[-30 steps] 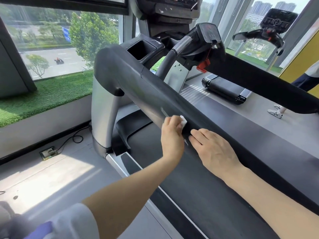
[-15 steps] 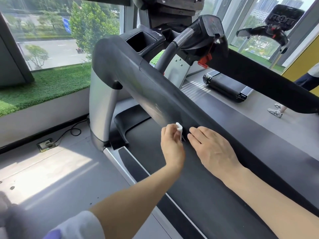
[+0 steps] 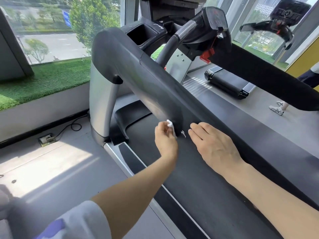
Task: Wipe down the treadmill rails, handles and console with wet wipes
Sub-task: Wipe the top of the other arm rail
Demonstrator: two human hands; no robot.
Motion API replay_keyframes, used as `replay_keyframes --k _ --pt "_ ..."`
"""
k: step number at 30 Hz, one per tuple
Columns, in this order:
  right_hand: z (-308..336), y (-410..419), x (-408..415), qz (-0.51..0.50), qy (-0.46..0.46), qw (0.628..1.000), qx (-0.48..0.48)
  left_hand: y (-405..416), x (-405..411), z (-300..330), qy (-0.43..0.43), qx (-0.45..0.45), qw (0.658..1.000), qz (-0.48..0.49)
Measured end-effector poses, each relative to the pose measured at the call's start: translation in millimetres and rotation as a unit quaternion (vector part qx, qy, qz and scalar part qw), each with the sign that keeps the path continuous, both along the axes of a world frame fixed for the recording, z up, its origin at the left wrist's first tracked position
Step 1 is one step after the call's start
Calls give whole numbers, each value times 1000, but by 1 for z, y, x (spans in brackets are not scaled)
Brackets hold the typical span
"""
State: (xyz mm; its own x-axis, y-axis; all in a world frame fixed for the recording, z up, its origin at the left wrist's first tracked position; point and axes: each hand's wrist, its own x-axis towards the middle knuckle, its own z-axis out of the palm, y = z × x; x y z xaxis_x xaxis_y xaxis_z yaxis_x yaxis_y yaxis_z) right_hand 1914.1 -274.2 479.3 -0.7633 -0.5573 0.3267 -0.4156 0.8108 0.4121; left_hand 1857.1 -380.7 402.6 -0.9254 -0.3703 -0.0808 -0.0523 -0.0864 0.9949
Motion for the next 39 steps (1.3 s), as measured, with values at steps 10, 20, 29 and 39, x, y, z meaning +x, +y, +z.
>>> replay_keyframes --k 10,20,29,39 --pt "0 5 14 9 4 1000 -9 25 44 -8 -42 70 995 -57" --pt "-7 11 25 -6 7 1000 -24 28 27 -7 -32 62 998 -1" --pt "-12 21 28 9 20 1000 -16 10 0 14 19 41 997 56" --pt "-12 27 37 0 -7 1000 -22 27 29 17 49 18 998 27"
